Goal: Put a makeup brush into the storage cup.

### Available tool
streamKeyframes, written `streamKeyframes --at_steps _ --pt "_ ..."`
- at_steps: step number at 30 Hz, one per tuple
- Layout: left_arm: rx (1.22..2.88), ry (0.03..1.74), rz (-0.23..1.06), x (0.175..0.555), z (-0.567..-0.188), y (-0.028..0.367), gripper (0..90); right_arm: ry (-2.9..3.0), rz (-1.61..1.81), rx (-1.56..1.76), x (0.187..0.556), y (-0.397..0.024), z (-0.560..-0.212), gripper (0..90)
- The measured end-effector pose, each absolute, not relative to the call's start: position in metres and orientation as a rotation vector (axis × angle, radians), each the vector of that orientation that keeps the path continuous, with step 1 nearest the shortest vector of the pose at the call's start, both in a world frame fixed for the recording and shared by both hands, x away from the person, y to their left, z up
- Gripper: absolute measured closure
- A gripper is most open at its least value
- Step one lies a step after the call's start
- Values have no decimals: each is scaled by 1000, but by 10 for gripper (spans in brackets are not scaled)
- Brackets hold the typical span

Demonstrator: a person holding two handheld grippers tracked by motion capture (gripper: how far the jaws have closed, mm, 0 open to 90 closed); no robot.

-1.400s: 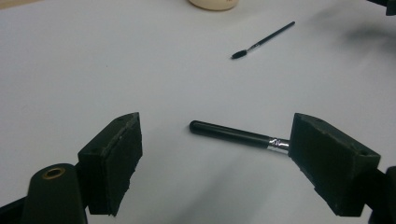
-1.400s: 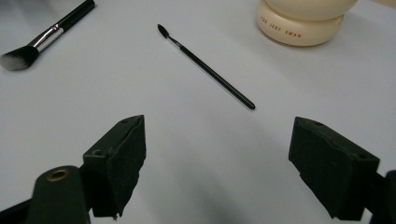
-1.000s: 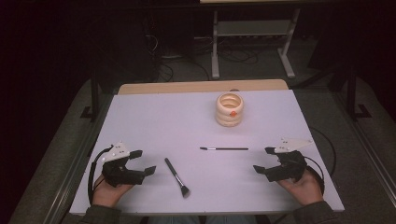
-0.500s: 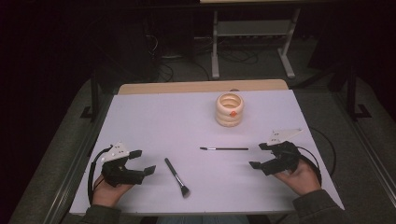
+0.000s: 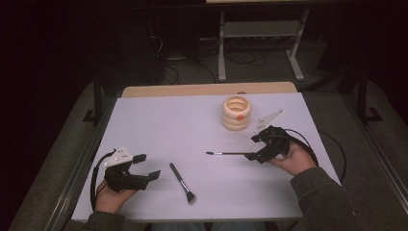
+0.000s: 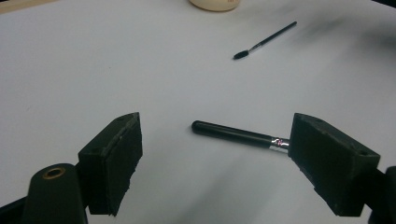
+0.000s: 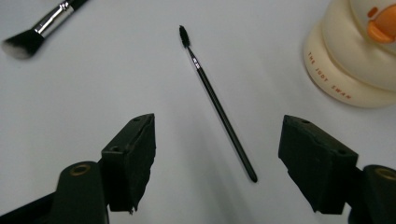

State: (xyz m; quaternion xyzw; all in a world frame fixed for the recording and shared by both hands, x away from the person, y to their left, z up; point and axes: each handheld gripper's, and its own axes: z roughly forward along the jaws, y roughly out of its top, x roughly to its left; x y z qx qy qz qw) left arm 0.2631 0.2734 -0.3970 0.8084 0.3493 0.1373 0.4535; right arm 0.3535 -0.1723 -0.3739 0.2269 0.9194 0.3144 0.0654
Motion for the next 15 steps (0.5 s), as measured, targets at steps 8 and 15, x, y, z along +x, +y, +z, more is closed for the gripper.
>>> streamKeyframes --at_steps 8,15 --pt "1980 860 340 263 -395 274 175 2805 889 561 372 -149 -375 303" --pt "1986 857 335 264 -396 275 177 2872 845 538 385 -135 -388 360"
